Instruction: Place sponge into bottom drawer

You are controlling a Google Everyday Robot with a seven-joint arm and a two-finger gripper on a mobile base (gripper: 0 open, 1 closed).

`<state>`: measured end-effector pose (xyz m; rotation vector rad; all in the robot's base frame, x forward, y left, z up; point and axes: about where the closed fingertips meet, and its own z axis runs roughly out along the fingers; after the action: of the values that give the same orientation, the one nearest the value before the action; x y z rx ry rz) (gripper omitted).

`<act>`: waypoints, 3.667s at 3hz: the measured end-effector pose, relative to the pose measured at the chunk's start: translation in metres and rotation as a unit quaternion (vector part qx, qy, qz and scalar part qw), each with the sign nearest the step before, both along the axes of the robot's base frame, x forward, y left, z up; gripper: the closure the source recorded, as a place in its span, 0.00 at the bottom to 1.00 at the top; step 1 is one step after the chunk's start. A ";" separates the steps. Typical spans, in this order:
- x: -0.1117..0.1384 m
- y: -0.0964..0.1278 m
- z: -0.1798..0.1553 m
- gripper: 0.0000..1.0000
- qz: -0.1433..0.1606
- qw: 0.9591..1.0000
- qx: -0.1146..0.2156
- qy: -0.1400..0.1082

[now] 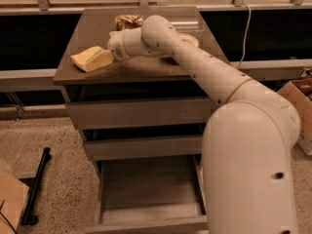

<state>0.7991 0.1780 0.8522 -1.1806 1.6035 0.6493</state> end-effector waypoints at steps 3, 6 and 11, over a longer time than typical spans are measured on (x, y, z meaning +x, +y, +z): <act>0.006 0.050 -0.017 0.35 0.048 0.998 0.018 0.026; -0.029 0.003 0.018 1.00 0.010 1.000 0.004 0.004; -0.245 -0.077 -0.102 1.00 0.036 0.988 0.009 0.147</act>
Offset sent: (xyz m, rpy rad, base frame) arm 0.0102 0.0592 -0.0160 0.0462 0.0554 0.1239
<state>0.5536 0.1006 0.7501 -1.1745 1.7997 0.9176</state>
